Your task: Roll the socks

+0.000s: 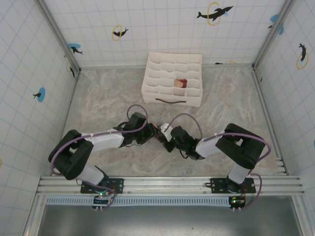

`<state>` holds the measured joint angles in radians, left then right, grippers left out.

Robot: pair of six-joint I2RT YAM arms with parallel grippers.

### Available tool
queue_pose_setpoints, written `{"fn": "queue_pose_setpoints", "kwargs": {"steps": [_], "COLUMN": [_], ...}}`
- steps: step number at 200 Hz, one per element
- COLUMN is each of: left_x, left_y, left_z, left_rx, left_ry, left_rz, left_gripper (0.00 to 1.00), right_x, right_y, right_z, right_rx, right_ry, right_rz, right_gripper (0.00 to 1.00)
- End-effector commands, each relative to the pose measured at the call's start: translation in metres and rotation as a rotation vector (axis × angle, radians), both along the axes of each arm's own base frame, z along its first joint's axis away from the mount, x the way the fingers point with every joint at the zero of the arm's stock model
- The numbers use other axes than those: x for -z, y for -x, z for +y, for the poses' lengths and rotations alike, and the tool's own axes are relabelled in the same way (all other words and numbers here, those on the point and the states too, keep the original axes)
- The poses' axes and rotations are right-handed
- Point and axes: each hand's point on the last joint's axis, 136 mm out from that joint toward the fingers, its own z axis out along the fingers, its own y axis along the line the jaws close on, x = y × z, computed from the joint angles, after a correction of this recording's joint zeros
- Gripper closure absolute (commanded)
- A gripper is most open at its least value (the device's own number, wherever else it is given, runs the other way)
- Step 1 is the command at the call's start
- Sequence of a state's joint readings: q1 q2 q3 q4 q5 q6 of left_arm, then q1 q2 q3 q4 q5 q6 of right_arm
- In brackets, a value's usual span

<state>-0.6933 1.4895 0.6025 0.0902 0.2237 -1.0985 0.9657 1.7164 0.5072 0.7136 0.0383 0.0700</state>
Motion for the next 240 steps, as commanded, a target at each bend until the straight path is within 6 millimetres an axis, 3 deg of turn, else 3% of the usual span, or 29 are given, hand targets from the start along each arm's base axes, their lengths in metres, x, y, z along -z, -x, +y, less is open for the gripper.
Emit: {"fn": "queue_pose_setpoints", "kwargs": {"steps": [1,43,75,116,172,209,240], "left_x": [-0.018,-0.036,-0.029,-0.02,-0.015,0.0,0.023], "left_y": [-0.001,-0.006,-0.004,-0.007,-0.017,-0.016,-0.01], "left_z": [-0.008,-0.013,-0.021,-0.037,-0.071,-0.088,-0.086], "left_rx": [0.039,0.049,0.078,0.104,0.157,0.169,0.156], "left_ry": [0.027,0.078,0.079,0.091,0.11,0.112,0.085], "left_rz": [-0.041,-0.114,-0.109,-0.102,-0.11,-0.065,0.016], "left_gripper": [0.28,0.23,0.24,0.28,0.33,0.51,0.75], "right_x": [0.036,0.036,0.044,0.053,0.071,0.077,0.07], "right_y": [0.027,0.032,0.025,0.02,0.023,0.022,0.016], "right_z": [-0.027,-0.039,-0.05,-0.077,-0.095,-0.103,-0.103], "right_rx": [-0.019,0.004,0.09,0.245,0.363,0.429,0.432], "right_ry": [-0.034,-0.231,-0.305,-0.392,-0.407,-0.409,-0.43], "right_rz": [0.296,0.585,0.743,0.893,1.028,1.051,1.038], "right_gripper": [0.99,1.0,1.0,1.0,1.0,1.0,1.0]}}
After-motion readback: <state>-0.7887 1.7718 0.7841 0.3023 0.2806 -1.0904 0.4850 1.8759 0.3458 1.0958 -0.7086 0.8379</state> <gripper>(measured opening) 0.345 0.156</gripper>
